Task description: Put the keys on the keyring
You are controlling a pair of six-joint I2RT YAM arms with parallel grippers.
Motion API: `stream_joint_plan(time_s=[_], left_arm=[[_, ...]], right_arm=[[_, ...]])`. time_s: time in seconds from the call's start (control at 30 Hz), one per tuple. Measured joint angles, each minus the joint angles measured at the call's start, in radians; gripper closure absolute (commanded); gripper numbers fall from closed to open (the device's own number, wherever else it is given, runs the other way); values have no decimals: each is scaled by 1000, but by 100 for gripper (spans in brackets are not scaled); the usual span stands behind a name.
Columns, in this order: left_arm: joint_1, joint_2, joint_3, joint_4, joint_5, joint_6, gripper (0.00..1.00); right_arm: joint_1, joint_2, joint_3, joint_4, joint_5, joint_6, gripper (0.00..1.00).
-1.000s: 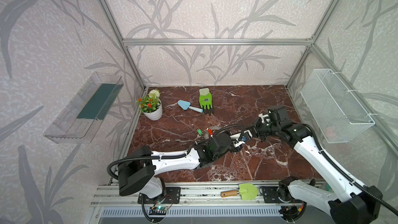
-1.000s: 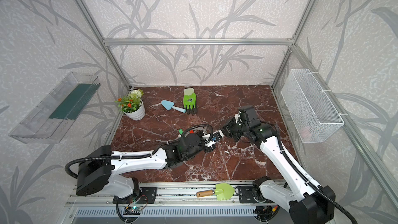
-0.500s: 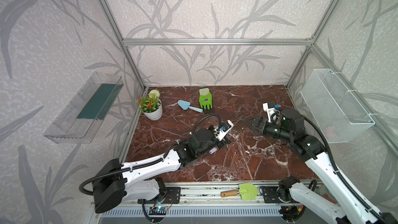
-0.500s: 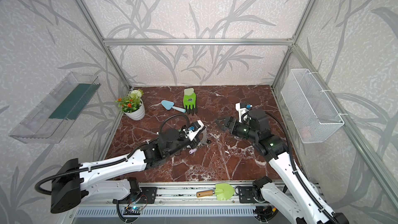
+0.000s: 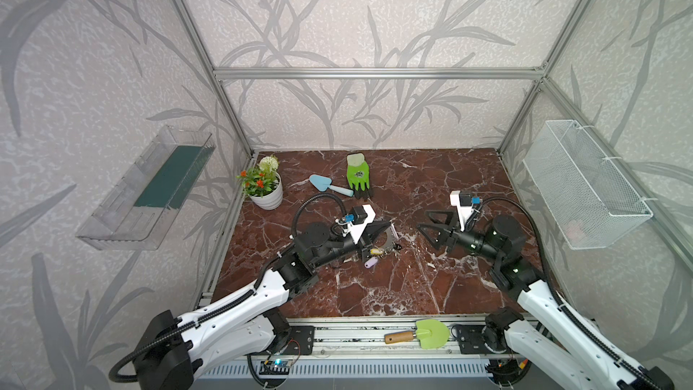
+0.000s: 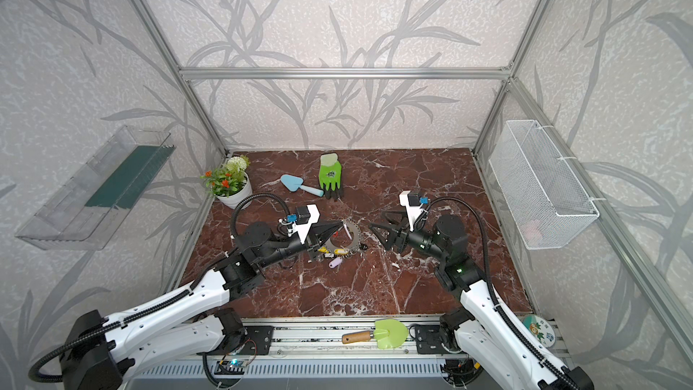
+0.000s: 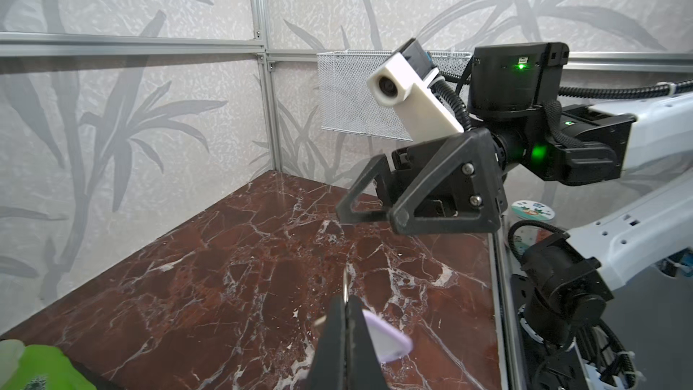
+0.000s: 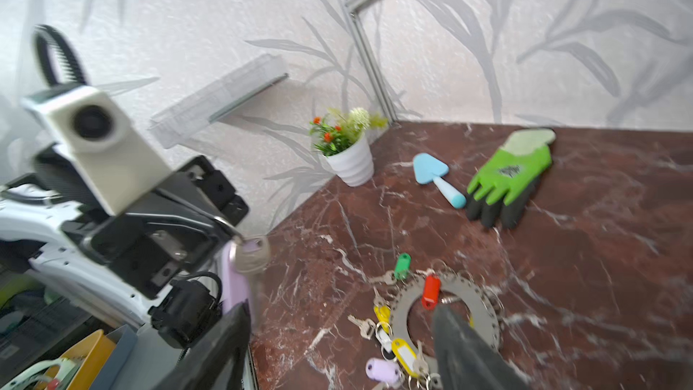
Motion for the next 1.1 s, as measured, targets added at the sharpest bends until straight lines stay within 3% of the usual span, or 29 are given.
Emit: stream_joint_plan(time_s=[0.23, 0.43, 0.9, 1.1], left_arm=[[37, 56, -17, 179, 142, -136, 100], [44, 81, -18, 257, 206, -199, 100], [45, 116, -17, 282, 240, -236, 100], [45, 116, -10, 280, 244, -244, 100]], right_arm=[[29, 79, -4, 294, -155, 135, 44], [66, 95, -3, 346, -203, 149, 53], [102, 164, 6, 386, -229, 158, 73], [106, 184, 11, 401, -234, 158, 74]])
